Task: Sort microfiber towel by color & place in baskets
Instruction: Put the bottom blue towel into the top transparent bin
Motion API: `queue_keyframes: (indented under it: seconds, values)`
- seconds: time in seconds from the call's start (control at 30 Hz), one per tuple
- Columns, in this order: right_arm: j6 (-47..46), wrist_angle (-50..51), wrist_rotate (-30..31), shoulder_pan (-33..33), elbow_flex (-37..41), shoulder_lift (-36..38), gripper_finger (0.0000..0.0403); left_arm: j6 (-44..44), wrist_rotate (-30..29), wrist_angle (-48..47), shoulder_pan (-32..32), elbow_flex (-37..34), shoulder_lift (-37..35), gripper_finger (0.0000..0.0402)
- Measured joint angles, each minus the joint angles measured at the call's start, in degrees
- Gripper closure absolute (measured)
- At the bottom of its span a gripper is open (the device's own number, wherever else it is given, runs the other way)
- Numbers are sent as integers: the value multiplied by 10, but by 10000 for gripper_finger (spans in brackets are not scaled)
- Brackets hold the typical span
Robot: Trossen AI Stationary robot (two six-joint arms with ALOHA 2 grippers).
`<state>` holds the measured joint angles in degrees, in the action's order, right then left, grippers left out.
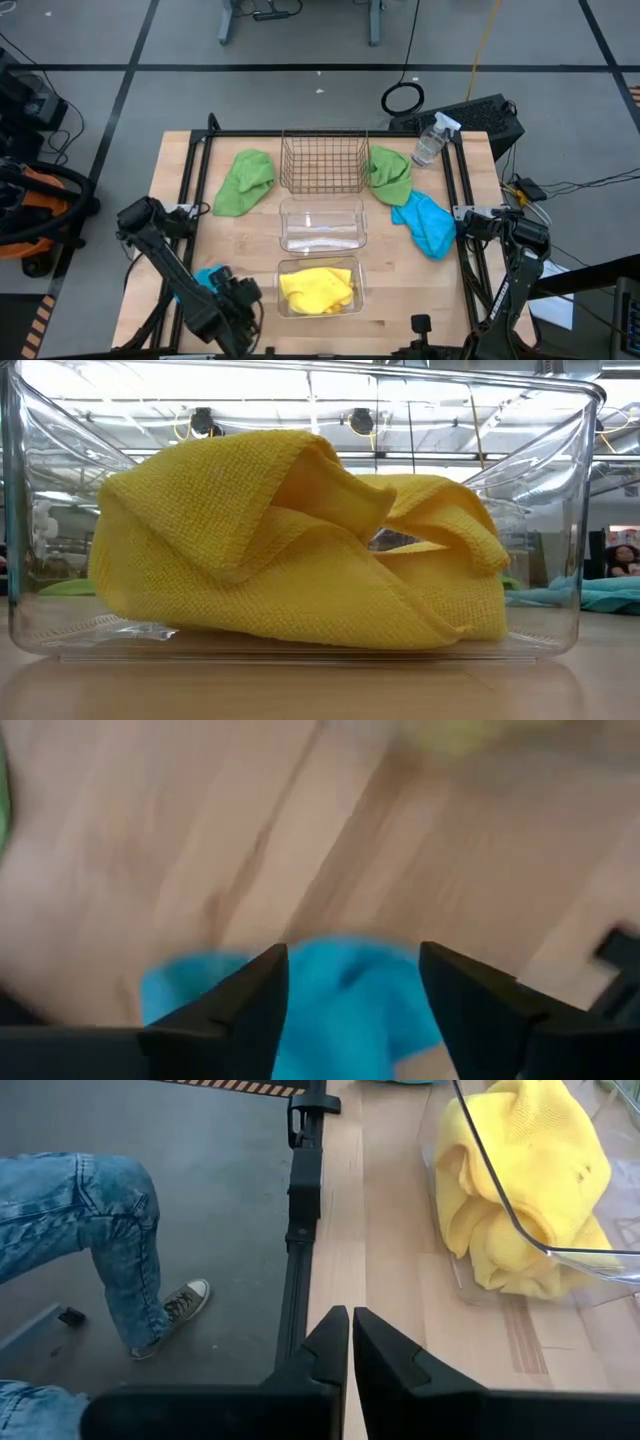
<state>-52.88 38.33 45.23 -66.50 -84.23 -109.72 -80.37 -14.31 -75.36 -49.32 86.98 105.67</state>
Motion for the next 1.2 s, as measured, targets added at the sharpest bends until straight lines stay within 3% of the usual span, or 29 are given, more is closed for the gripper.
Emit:
queue_keyframes:
  seconds: [0.33,0.5,0.83,1.0,1.2]
  values:
    - [7,0,30,0,0,0,392,-149,100,-1,-43,-95,0,95]
    - [7,0,31,2,0,1,392,-168,138,19,-52,-135,0,88]
    - [2,-5,30,2,0,1,392,-163,136,161,-66,-231,-2,88]
    - [1,-5,29,1,0,1,392,-132,137,242,-67,-264,-6,126]
    - [-4,-7,28,1,0,1,392,-137,133,272,-68,-264,-4,246]
